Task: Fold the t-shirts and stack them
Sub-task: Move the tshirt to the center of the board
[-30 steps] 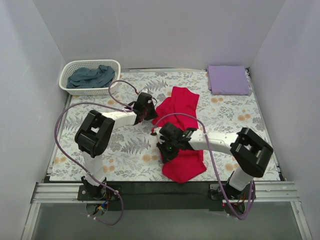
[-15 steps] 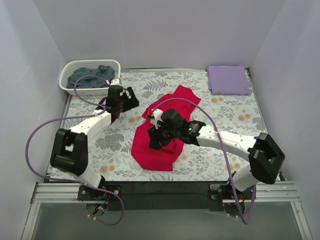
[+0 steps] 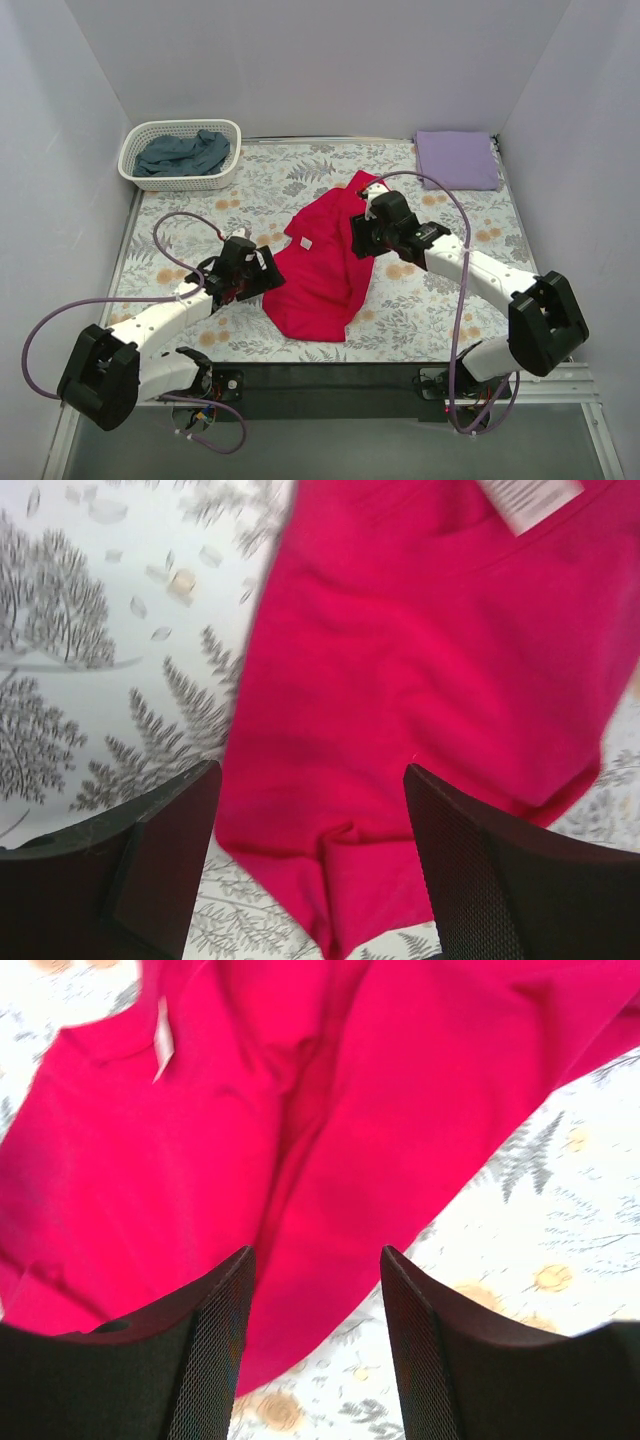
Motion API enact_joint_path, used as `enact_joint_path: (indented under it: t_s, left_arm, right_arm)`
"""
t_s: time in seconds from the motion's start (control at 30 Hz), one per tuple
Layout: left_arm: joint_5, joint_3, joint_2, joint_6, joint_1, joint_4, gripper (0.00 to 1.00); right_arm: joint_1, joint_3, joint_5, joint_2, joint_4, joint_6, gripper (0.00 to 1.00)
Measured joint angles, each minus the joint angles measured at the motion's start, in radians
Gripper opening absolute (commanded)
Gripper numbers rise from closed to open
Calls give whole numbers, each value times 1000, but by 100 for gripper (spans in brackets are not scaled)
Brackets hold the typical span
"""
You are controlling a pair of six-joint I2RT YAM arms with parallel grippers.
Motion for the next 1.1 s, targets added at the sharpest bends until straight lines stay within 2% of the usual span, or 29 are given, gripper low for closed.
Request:
enact_joint_path:
  t_s: [0.17, 0.5, 0.67, 0.7, 0.8, 0.83, 0.9, 0.93, 1.0, 1.03, 1.07, 1.1]
  left_arm:
    - [-1, -72, 25, -43, -18, -21, 63]
    - [-27, -60, 71, -53, -39, 19, 59]
    - [-58, -46, 96, -61, -66, 16, 51]
    - [-65, -42, 101, -61, -71, 13, 43]
    - [-83, -28, 129, -66, -84, 5, 33]
    - [-86, -24, 138, -68, -87, 5, 22]
    - [-93, -18, 156, -76, -92, 6, 10]
    - [-95, -16, 163, -79, -94, 6, 0]
    - [-97, -14, 167, -83, -97, 8, 0]
    - [-99, -14, 167, -87, -98, 8, 0]
    - [-101, -14, 167, -92, -98, 6, 0]
    - [-103, -14, 167, -96, -98, 5, 0]
  right_arm:
    - [-31, 85, 43, 121, 13, -15, 49]
    - [-42, 260, 80, 379, 41, -18, 49]
    - [-43, 288, 100, 441, 40, -15, 49]
    - [-43, 292, 104, 449, 40, -14, 49]
    - [-44, 305, 109, 480, 40, -14, 48]
    - [-44, 312, 109, 489, 40, -14, 48]
    - [-44, 329, 109, 514, 41, -14, 45]
    - [-44, 333, 108, 524, 41, -14, 40]
    - [-44, 334, 108, 531, 40, -16, 29]
    - [-44, 334, 110, 532, 40, -16, 12]
    - [-44, 334, 114, 532, 40, -23, 5]
    - [-45, 335, 116, 532, 40, -20, 1]
